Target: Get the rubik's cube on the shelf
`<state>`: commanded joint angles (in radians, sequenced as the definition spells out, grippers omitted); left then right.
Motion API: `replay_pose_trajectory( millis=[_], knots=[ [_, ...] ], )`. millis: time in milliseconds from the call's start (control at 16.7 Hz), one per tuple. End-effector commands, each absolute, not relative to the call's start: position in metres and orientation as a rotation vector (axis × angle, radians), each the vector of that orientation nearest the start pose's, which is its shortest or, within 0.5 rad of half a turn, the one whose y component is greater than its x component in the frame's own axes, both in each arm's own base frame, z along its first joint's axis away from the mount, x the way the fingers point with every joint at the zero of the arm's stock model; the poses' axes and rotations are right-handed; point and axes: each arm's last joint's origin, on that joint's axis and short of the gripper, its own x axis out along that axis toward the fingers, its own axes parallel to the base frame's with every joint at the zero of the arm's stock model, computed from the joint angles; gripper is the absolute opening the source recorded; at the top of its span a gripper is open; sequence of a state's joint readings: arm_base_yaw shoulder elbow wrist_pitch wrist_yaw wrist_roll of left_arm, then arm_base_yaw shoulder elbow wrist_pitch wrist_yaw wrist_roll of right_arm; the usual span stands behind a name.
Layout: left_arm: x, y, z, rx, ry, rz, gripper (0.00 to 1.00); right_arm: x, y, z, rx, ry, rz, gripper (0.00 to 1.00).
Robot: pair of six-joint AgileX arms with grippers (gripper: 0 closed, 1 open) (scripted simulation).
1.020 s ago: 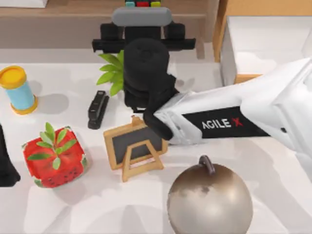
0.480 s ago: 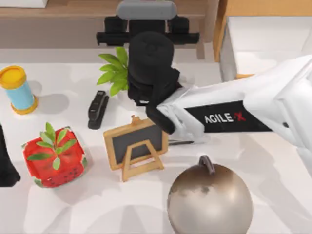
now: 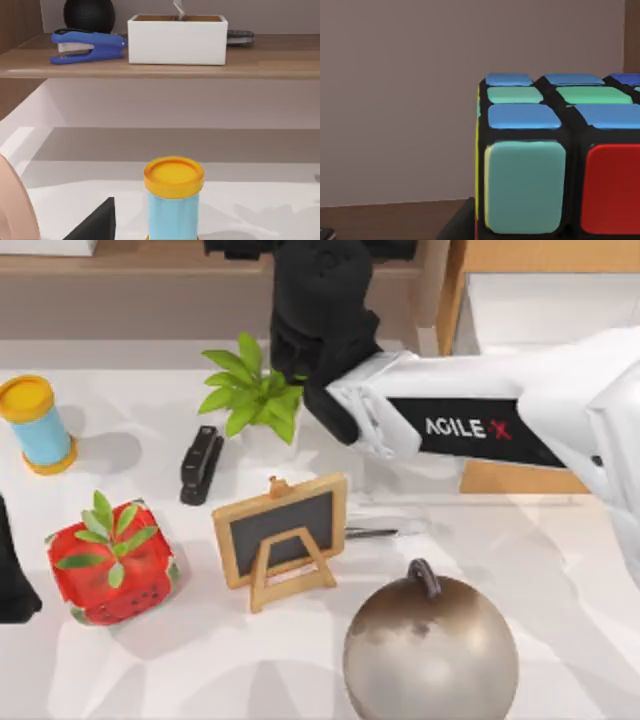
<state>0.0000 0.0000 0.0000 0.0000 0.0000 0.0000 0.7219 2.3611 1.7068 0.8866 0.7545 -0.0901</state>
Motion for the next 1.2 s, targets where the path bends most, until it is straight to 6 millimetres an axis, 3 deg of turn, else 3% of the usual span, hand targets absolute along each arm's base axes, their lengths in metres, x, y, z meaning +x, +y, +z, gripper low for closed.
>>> replay_pose_trajectory(
  millis=[240, 480, 720, 1200],
  knots=[
    [0.106, -0.001, 0.16, 0.0, 0.0, 0.0, 1.0, 0.429, 0.357, 0.193, 0.047, -0.156, -0.005, 0.0],
    [0.106, -0.001, 0.16, 0.0, 0.0, 0.0, 1.0, 0.452, 0.355, 0.169, 0.003, -0.101, -0.009, 0.0],
    [0.106, -0.001, 0.16, 0.0, 0.0, 0.0, 1.0, 0.453, 0.355, 0.168, 0.0, -0.098, -0.008, 0.0],
    [0.106, -0.001, 0.16, 0.0, 0.0, 0.0, 1.0, 0.453, 0.355, 0.168, 0.0, -0.098, -0.008, 0.6]
  ],
)
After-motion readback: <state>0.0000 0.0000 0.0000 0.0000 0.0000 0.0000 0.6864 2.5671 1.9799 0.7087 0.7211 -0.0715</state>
